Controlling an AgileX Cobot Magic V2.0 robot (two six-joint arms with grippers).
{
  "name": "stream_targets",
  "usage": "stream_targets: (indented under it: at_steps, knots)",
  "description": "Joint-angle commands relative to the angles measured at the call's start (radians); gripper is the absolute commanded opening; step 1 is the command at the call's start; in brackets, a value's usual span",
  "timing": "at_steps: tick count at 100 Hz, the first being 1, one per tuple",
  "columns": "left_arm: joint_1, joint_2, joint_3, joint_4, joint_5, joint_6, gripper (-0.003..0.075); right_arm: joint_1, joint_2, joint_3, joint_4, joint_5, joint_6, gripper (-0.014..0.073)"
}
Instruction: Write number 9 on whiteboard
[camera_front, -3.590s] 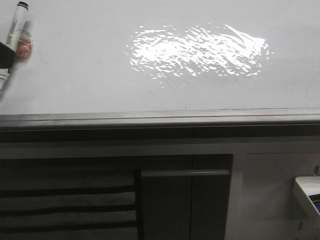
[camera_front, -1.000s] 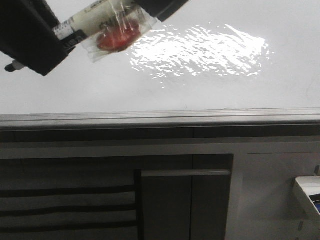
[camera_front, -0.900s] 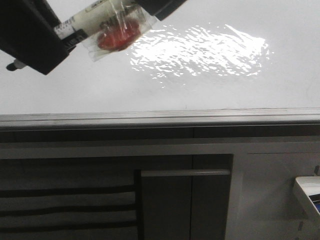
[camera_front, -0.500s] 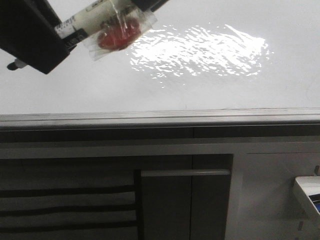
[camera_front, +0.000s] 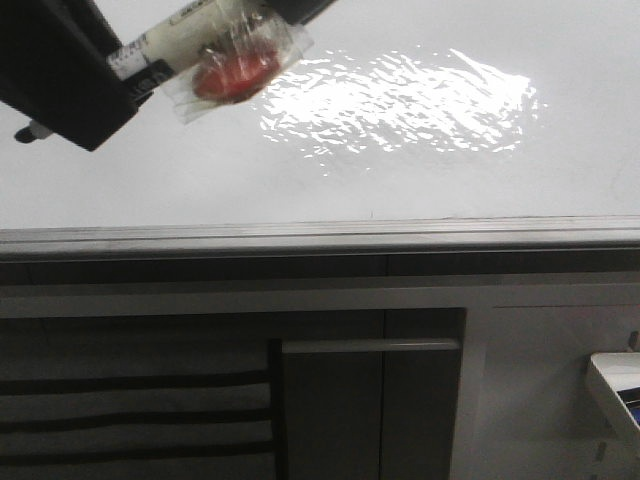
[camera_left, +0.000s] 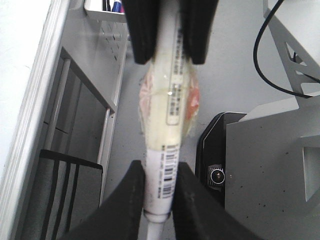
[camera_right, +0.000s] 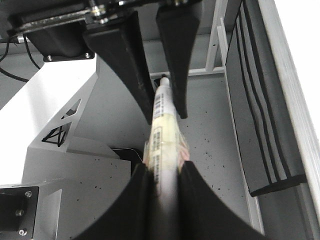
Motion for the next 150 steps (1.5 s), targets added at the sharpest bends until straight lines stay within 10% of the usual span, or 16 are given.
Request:
stream_targets:
  at_steps: [1,17,40,60,96,150]
  knots:
    - [-0.007,-0.019,-0.05,-0.033,-0.038,-0.011,0.0169,0.001,-0.021,-0.034,0.015,-0.013,-0.012,-0.0051]
    - [-0.007,-0.019,-0.12,0.094,-0.038,-0.148,0.0358,0.001,-0.063,-0.036,-0.166,-0.087,0.119,-0.0051]
    - [-0.007,-0.044,-0.141,0.397,-0.036,-0.464,0.0356,-0.012,-0.185,-0.031,-0.505,-0.154,0.578,-0.0051]
    - [0.05,-0.141,-0.031,0.433,-0.078,-0.54,0.0354,-0.162,-0.271,0.079,-0.544,-0.225,0.803,-0.0051]
    - [0.386,-0.348,0.215,0.167,-0.323,-0.538,0.0355,-0.285,-0.334,0.399,-0.342,-0.589,0.801,-0.0051]
    - [0.4,-0.365,0.229,0.108,-0.323,-0.528,0.0355,-0.25,-0.175,0.251,-0.338,-0.644,0.801,-0.0051]
